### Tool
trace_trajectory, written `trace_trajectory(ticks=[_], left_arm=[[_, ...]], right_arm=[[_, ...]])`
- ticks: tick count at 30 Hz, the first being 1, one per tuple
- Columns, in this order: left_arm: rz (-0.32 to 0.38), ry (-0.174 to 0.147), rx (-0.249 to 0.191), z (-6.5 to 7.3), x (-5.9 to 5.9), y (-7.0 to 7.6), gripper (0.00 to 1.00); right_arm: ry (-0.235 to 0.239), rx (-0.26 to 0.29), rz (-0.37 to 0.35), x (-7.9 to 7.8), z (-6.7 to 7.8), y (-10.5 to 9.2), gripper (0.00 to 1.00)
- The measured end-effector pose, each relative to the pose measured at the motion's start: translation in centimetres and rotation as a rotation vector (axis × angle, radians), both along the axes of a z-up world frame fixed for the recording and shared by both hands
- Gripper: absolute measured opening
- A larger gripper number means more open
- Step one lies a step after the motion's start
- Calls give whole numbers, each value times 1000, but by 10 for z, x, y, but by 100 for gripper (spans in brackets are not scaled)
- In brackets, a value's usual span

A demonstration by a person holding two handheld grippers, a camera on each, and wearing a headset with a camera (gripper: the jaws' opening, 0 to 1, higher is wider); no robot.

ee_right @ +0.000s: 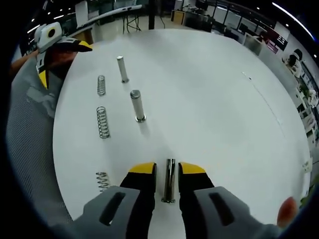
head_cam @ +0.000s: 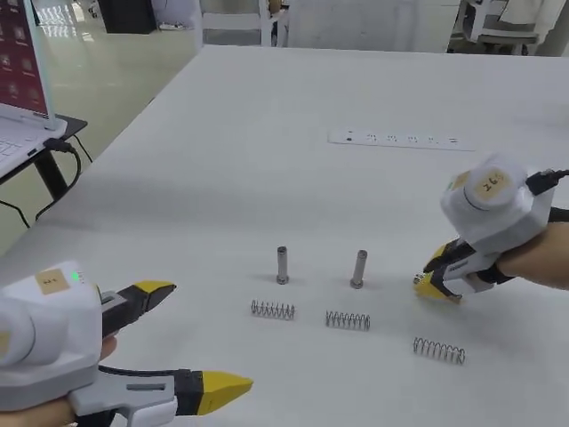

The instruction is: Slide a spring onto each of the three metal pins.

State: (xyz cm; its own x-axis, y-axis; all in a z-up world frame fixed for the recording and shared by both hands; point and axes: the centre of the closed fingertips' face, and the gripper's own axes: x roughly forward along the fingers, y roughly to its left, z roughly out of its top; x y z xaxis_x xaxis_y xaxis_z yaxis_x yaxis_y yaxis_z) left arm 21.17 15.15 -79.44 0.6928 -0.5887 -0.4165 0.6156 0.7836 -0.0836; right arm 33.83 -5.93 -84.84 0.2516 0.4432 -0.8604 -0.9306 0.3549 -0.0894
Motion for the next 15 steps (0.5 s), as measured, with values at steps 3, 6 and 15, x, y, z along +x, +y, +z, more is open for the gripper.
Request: trace_trajectory(ticks=[3, 6, 15], left_arm=[[1, 0, -2, 0, 0, 0, 89], [-1, 1, -2, 0, 0, -1, 89], [-4, 4, -2, 0, -1, -1, 89]], right_arm=[[14, -15, -8, 1, -3, -2, 12], [19, -24, -8, 2, -4, -3, 10], [42, -40, -15, 3, -8, -4, 9]])
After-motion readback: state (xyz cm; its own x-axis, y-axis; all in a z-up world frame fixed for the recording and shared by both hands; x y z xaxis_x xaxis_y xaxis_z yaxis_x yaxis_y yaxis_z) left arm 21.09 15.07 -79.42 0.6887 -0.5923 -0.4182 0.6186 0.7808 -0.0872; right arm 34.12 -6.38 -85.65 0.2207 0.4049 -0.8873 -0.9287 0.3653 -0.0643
